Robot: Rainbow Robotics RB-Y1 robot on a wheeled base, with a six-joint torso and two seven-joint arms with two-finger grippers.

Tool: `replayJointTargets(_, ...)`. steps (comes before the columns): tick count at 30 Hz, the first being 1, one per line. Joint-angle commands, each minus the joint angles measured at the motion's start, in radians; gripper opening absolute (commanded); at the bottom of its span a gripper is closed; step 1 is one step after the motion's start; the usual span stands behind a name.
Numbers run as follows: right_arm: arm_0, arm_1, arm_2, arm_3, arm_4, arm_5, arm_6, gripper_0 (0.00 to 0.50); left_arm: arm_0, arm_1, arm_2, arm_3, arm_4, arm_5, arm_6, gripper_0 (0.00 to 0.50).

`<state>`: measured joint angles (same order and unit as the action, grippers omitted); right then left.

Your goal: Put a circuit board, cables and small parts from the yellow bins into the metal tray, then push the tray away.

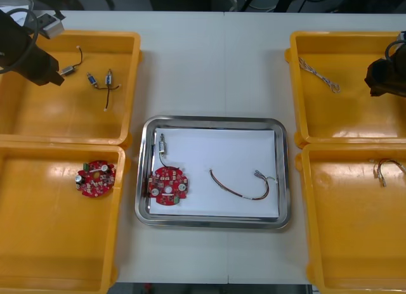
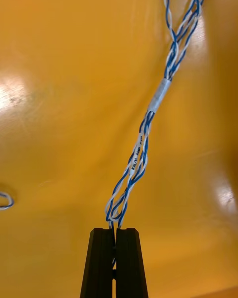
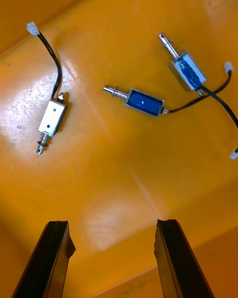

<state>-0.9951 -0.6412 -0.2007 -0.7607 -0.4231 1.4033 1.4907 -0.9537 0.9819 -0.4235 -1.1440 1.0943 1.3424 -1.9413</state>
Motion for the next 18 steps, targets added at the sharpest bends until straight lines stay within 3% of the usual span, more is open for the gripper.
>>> replayJointTargets(1,0.018,-0.021,-0.025,-0.08,-0.016,0.046,-0.029,0.0,-0.092,-0.04,0.04,0.066,-0.007,-0.035,-0.169,0.5)
replayJointTargets(18,0.161,0.014,-0.026,-0.404,-0.037,0.233,-0.07,0.0,-0.166,-0.164,0.045,0.34,-0.034,-0.238,-0.464,0.5)
